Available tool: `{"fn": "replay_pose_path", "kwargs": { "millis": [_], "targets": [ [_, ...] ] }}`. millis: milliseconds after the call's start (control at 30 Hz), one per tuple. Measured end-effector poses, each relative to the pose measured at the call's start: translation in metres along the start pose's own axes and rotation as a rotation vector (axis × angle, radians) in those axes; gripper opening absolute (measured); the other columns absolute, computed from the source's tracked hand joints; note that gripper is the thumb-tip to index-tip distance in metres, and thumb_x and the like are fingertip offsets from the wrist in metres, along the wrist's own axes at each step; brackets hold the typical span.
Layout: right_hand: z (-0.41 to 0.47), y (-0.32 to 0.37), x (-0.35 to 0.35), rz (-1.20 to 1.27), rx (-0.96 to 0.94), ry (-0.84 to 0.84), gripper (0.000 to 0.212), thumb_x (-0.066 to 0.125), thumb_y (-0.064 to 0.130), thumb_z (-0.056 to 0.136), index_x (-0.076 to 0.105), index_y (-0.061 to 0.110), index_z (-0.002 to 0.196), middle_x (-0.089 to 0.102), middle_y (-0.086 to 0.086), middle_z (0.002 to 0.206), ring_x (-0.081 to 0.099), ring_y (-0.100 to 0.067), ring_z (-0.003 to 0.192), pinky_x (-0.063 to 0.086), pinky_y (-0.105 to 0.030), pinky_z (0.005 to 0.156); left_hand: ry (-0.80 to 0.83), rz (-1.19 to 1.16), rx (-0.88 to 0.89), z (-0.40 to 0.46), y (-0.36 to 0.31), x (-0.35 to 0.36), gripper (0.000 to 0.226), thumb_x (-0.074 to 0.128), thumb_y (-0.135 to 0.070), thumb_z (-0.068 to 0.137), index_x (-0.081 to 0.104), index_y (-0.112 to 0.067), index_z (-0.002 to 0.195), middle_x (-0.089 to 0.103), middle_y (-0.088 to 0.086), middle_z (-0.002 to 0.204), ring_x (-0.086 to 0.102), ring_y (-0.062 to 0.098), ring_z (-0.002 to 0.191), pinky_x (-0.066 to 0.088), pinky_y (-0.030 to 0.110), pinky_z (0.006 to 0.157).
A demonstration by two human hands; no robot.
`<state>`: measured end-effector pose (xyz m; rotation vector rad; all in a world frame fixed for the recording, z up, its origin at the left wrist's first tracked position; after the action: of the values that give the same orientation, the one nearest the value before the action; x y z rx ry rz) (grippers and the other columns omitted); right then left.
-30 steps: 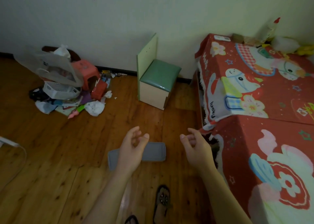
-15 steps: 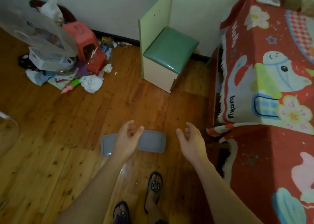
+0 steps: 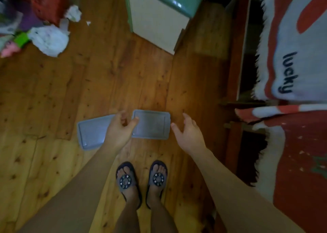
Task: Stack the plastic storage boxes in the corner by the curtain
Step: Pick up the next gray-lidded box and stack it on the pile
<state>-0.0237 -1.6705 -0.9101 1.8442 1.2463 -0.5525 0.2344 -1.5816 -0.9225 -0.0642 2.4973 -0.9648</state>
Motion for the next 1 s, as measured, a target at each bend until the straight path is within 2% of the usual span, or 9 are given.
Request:
{"fn": "replay_pose_path", "kwargs": {
  "millis": [167, 300, 367, 400, 500, 633, 733, 833, 1000],
  "targets": [
    [0.041, -0.021, 0.045, 0.028, 0.054, 0.051, 0.079, 0.045, 0.061, 0.095, 0.015, 0.021, 0.156, 0.036, -0.01, 0.154, 0.041, -0.029, 0.136, 0.039, -0.043, 0.105, 0.028, 0.078, 0.027, 0.049, 0.033, 0.025, 0.062, 0.062, -0.061, 0.081, 0.047, -0.029, 0.132, 0.054, -0.014, 0.118, 0.051, 0.009, 0.111, 0.039, 0.029, 0.089],
    [0.08, -0.047, 0.097, 0.051, 0.114, 0.087, 0.082, 0.045, 0.061, 0.095, 0.013, 0.02, 0.157, 0.031, -0.009, 0.158, 0.035, -0.03, 0.141, 0.034, -0.044, 0.109, 0.066, 0.165, 0.034, 0.096, 0.073, 0.056, 0.068, 0.064, -0.057, 0.082, 0.046, -0.015, 0.132, 0.057, 0.011, 0.124, 0.056, 0.028, 0.113, 0.047, 0.046, 0.096],
    [0.089, -0.05, 0.102, 0.048, 0.13, 0.093, 0.083, 0.047, 0.061, 0.095, 0.013, 0.02, 0.158, 0.03, -0.01, 0.158, 0.035, -0.031, 0.14, 0.034, -0.044, 0.109, 0.073, 0.212, 0.043, 0.105, 0.076, 0.06, 0.074, 0.065, -0.053, 0.083, 0.039, -0.013, 0.139, 0.05, 0.014, 0.136, 0.05, 0.03, 0.123, 0.043, 0.046, 0.101],
    [0.108, -0.066, 0.133, 0.06, 0.148, 0.093, 0.083, 0.047, 0.061, 0.094, 0.012, 0.02, 0.158, 0.03, -0.01, 0.158, 0.035, -0.032, 0.14, 0.034, -0.044, 0.109, 0.09, 0.225, 0.028, 0.128, 0.107, 0.079, 0.079, 0.066, -0.052, 0.084, 0.032, -0.016, 0.145, 0.044, 0.012, 0.142, 0.046, 0.028, 0.128, 0.041, 0.045, 0.103],
    [0.136, -0.089, 0.163, 0.074, 0.184, 0.095, 0.087, 0.05, 0.062, 0.093, 0.01, 0.02, 0.158, 0.027, -0.012, 0.159, 0.032, -0.033, 0.142, 0.032, -0.044, 0.11, 0.118, 0.211, 0.024, 0.158, 0.137, 0.103, 0.09, 0.069, -0.049, 0.083, 0.018, -0.024, 0.152, 0.036, 0.009, 0.148, 0.041, 0.028, 0.132, 0.04, 0.047, 0.105],
    [0.158, -0.105, 0.202, 0.131, 0.213, 0.122, 0.092, 0.054, 0.062, 0.091, 0.006, 0.022, 0.159, 0.028, -0.008, 0.159, 0.034, -0.031, 0.141, 0.032, -0.045, 0.114, 0.149, 0.211, 0.031, 0.189, 0.167, 0.122, 0.094, 0.074, -0.044, 0.08, 0.014, -0.027, 0.151, 0.039, 0.009, 0.145, 0.042, 0.03, 0.13, 0.042, 0.052, 0.103],
    [0.169, -0.113, 0.231, 0.204, 0.214, 0.145, 0.093, 0.06, 0.058, 0.09, 0.005, 0.026, 0.158, 0.036, -0.005, 0.155, 0.043, -0.029, 0.135, 0.04, -0.047, 0.108, 0.169, 0.191, 0.003, 0.205, 0.192, 0.137, 0.092, 0.073, -0.043, 0.082, 0.011, -0.032, 0.149, 0.039, 0.006, 0.147, 0.043, 0.029, 0.13, 0.043, 0.045, 0.101],
    [0.176, -0.126, 0.249, 0.174, 0.256, 0.153, 0.1, 0.059, 0.06, 0.089, -0.008, 0.03, 0.157, 0.032, -0.006, 0.157, 0.042, -0.032, 0.135, 0.041, -0.049, 0.107, 0.175, 0.166, 0.004, 0.214, 0.205, 0.152, 0.093, 0.073, -0.035, 0.084, 0.008, -0.031, 0.15, 0.035, 0.007, 0.149, 0.04, 0.028, 0.133, 0.041, 0.05, 0.105],
    [0.18, -0.133, 0.251, 0.156, 0.258, 0.104, 0.101, 0.06, 0.059, 0.09, -0.01, 0.029, 0.157, 0.029, -0.006, 0.158, 0.041, -0.03, 0.135, 0.041, -0.048, 0.107, 0.136, 0.258, 0.038, 0.221, 0.207, 0.153, 0.093, 0.072, -0.032, 0.084, 0.008, -0.027, 0.151, 0.037, 0.012, 0.146, 0.043, 0.032, 0.13, 0.043, 0.051, 0.102]
  ]
}}
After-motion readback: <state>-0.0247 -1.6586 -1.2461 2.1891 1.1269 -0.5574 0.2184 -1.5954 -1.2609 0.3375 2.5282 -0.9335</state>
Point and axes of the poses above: each hand's wrist, its own z-axis towards the middle knuckle, its own x-axis out of the palm, y = z × x, the point moved 9 cm from there along z, towards the middle knuckle
